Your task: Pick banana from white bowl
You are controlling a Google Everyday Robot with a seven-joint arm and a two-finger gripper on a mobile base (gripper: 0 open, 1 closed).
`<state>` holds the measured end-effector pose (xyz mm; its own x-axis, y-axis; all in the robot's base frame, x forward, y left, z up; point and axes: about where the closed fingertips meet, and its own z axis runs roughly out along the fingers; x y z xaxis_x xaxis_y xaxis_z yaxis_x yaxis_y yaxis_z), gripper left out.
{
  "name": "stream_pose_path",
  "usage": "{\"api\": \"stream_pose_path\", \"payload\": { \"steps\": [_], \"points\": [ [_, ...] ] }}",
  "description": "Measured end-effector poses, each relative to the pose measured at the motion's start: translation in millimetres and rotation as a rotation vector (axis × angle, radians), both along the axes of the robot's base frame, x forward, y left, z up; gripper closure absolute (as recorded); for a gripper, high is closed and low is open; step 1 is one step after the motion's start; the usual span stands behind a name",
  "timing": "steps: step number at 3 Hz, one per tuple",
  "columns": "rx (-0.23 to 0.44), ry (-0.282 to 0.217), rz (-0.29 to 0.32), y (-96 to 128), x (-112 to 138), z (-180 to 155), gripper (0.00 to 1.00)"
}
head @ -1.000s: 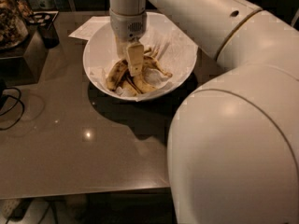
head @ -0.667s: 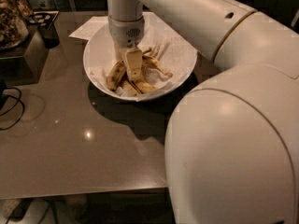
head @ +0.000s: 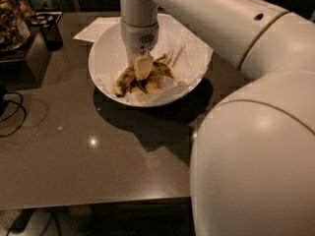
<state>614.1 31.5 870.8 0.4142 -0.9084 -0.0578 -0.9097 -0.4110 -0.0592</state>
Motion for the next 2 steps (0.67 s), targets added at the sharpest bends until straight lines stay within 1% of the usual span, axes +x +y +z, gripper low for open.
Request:
{"api": "stream_pose_path", "payload": {
  "steps": [1,2],
  "points": [
    [0.01,-0.013,0.001,4.2,4.4,-2.3,1.0],
    [0.019,-0.023,0.002,7.1,7.6,-3.4,1.0]
  ]
}}
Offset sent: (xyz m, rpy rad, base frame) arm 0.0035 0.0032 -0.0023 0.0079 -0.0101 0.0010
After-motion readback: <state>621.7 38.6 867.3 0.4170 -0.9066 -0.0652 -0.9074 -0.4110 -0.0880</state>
